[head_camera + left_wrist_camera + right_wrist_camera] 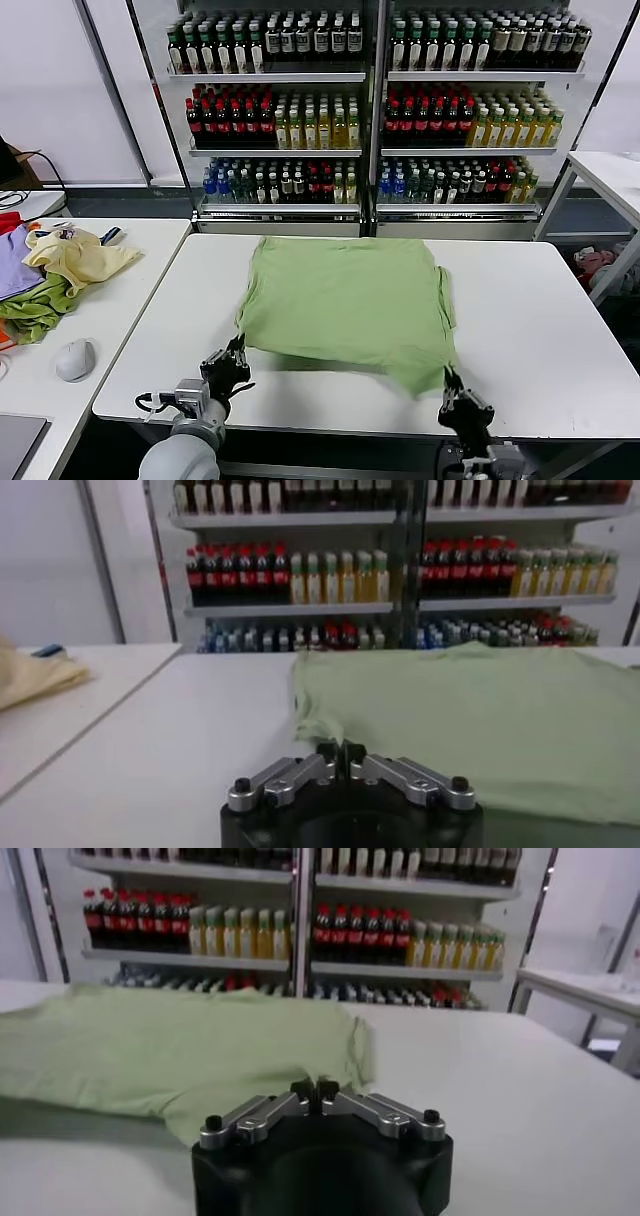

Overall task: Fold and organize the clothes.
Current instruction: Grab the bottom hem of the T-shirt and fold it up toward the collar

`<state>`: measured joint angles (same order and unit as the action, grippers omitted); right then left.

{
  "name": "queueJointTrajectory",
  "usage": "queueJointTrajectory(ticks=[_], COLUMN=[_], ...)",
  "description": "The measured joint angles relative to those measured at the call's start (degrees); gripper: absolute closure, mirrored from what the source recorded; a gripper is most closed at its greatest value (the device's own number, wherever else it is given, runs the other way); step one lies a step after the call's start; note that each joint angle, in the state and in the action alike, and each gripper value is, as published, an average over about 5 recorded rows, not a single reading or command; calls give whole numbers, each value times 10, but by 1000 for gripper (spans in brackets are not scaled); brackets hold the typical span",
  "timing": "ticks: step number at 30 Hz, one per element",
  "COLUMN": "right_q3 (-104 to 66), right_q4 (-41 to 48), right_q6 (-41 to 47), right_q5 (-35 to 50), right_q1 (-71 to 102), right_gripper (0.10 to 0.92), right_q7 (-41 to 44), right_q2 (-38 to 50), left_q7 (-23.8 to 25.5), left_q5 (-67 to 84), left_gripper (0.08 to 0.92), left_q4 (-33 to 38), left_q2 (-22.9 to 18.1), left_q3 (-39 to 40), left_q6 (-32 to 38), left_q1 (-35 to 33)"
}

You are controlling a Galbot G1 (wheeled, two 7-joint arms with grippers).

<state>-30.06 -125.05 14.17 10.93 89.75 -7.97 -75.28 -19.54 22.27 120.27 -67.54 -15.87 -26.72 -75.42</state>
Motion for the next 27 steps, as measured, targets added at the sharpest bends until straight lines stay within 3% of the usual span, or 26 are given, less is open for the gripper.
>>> queueJointTrajectory(ticks=[10,27], right_q3=[24,94], right_q4=[85,262], right_q6=[9,21], right_q5=[22,4], right_q1=[-129,-321], right_gripper=[893,893], right_q7=[-5,-4], right_q2=[28,23], left_q7=[7,17], left_q5=[13,-26], left_gripper=[881,880], left_q4=[-59,-229], left_q2=[15,8], left_q3=[20,78], left_q6=[4,7], left_q1=[68,211])
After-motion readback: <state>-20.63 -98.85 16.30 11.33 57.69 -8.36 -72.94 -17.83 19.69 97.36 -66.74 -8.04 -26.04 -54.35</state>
